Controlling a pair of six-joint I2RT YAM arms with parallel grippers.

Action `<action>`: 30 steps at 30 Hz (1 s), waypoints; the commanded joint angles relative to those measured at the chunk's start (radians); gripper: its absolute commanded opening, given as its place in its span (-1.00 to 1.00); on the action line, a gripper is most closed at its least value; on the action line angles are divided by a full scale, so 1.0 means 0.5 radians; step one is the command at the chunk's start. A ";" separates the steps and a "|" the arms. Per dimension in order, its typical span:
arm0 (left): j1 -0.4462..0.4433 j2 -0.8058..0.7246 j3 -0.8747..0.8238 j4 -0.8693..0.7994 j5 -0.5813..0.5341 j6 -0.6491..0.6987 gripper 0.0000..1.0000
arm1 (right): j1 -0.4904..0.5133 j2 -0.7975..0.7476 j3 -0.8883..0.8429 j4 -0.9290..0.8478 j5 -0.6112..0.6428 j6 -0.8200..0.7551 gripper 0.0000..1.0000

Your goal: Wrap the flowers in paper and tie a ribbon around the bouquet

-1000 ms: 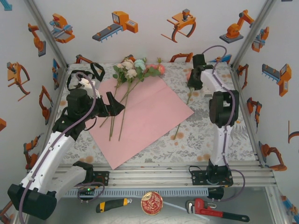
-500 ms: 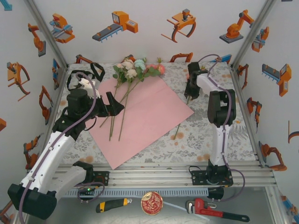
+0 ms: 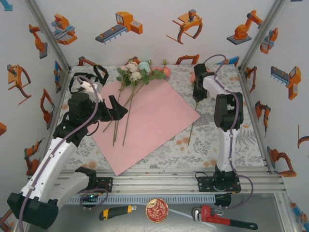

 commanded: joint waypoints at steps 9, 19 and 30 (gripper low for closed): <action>0.000 -0.041 0.007 -0.032 -0.034 0.010 0.94 | 0.089 -0.343 0.319 0.039 0.355 -0.199 -1.00; -0.004 0.118 0.028 0.102 0.065 -0.006 0.94 | 0.296 -0.223 0.684 0.040 -0.371 0.596 -1.00; 0.027 0.237 0.190 -0.325 -0.421 0.152 0.94 | 0.781 0.544 1.386 0.195 -0.284 0.856 -1.00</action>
